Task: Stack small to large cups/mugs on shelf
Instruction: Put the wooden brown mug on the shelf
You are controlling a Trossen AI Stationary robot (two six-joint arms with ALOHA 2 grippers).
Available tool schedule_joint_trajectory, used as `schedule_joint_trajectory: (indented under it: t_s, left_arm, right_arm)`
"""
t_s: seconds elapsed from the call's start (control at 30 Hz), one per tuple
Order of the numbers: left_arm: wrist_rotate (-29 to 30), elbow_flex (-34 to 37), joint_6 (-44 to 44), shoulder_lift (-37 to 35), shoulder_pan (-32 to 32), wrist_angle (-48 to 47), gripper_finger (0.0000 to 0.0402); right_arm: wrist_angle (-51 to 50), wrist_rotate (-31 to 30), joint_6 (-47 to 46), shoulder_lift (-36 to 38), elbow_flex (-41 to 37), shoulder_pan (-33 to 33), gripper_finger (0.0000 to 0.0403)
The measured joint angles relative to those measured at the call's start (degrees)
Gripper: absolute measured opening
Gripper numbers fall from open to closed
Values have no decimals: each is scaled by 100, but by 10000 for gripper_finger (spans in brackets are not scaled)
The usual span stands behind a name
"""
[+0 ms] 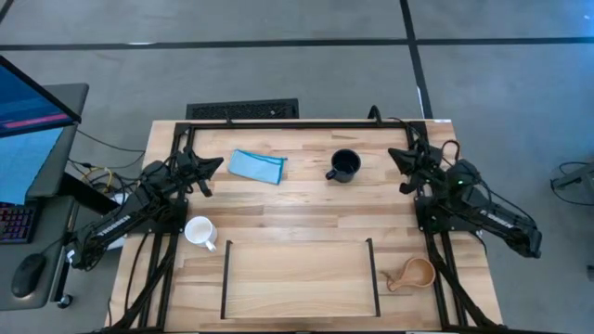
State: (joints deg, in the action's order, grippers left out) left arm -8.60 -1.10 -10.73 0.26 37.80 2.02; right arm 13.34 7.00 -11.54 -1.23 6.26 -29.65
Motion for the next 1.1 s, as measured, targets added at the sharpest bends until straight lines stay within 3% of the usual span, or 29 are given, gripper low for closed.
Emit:
schedule_joint_trajectory:
  t_s: [0.23, 0.67, 0.83, 0.97, 1.1]
  left_arm:
    - [80, 0, -1, 1, 0, -5, 0]
    - [251, 0, 1, 0, 0, -17, 0]
    - [265, 0, 145, 2, 0, -41, 0]
    - [354, -2, 149, 1, 0, -85, 0]
    - [529, -2, 151, 2, 0, -120, 0]
  right_arm:
    - [-1397, 192, 925, -376, 1259, 181, 16]
    - [-4345, 196, 1635, -2577, 4463, 191, 22]
    - [-5453, 216, 1164, -3145, 5589, 193, 21]
    - [-5499, 212, -40, -3381, 6114, 193, 27]
    - [-5573, 217, -336, -3395, 6398, 193, 28]
